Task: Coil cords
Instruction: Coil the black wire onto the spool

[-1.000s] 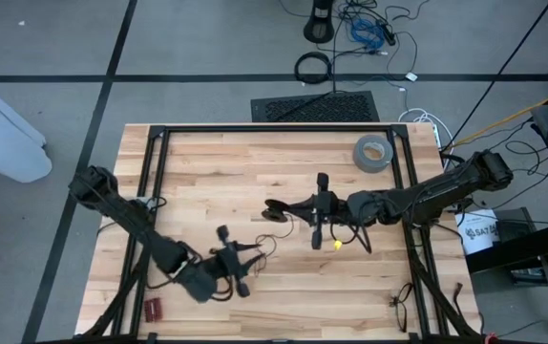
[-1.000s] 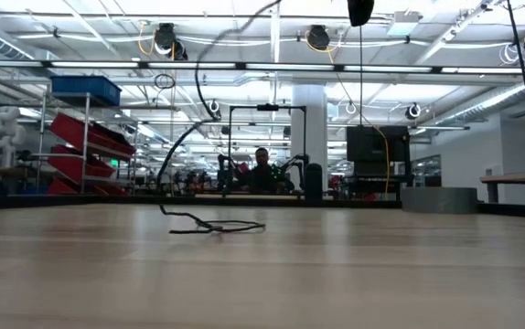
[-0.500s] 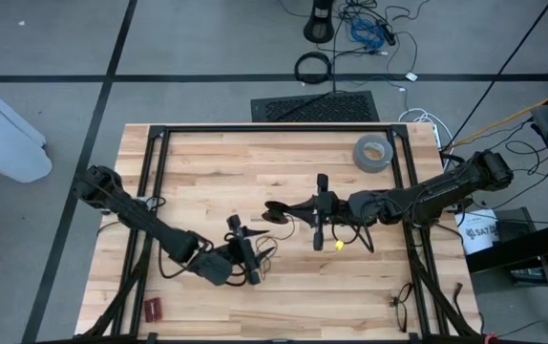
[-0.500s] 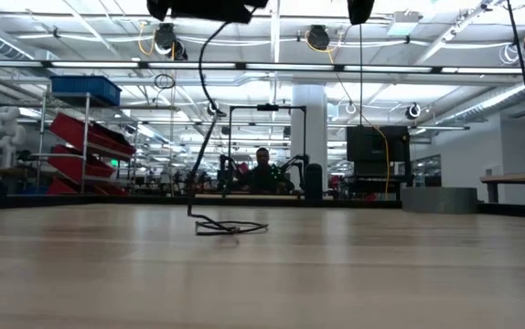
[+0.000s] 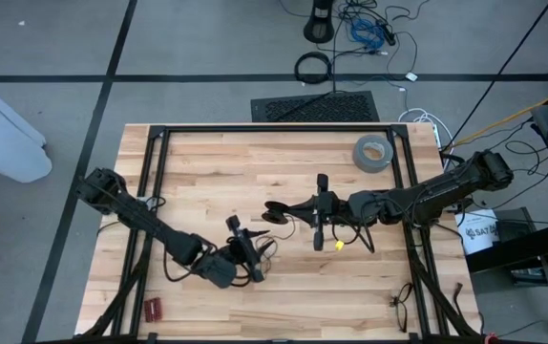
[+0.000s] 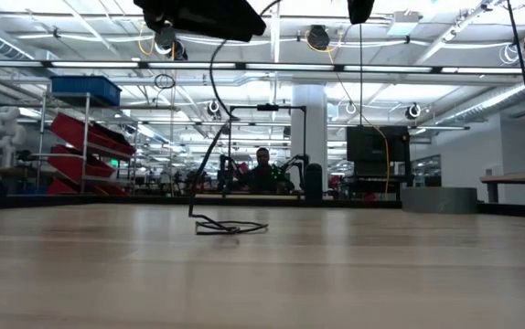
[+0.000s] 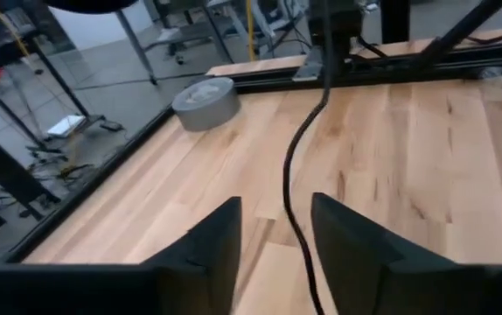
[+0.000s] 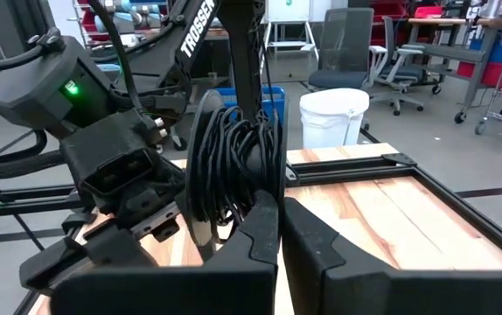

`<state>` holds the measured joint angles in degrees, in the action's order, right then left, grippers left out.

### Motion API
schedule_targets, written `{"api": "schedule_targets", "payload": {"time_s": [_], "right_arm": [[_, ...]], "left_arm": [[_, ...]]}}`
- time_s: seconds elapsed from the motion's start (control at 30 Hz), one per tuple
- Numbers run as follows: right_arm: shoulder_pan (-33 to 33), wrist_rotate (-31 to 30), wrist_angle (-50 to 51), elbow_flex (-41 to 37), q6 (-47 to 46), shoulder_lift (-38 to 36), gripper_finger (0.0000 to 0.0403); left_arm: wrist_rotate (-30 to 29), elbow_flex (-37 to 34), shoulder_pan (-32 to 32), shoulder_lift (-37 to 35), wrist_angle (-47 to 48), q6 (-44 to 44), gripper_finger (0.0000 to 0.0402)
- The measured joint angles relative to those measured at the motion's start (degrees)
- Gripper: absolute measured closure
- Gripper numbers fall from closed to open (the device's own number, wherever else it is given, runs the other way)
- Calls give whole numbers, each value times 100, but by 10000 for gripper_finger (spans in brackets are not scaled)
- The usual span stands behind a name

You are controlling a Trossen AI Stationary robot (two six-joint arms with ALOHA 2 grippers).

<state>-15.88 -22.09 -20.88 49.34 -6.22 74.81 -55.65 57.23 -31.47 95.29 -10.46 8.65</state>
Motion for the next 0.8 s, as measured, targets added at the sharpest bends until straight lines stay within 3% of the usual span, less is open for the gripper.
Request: {"api": "schedule_targets", "payload": {"time_s": [0.3, 0.43, 0.63, 0.7, 0.8], "right_arm": [[0, 0, -3, 0, 2, 0, 403], [0, 0, -7, 0, -2, 0, 403], [0, 0, -40, 0, -4, 0, 403], [0, 0, -38, 0, -7, 2, 403], [0, 54, -37, 0, -16, 2, 403]], "left_arm": [[-72, 0, -102, 0, 42, 4, 387], [338, 0, -90, -2, 50, 154, 382], [327, 0, -104, 0, 70, 153, 383], [175, 0, -122, -1, 136, 151, 391], [-591, 0, -202, -15, 486, 185, 397]]}}
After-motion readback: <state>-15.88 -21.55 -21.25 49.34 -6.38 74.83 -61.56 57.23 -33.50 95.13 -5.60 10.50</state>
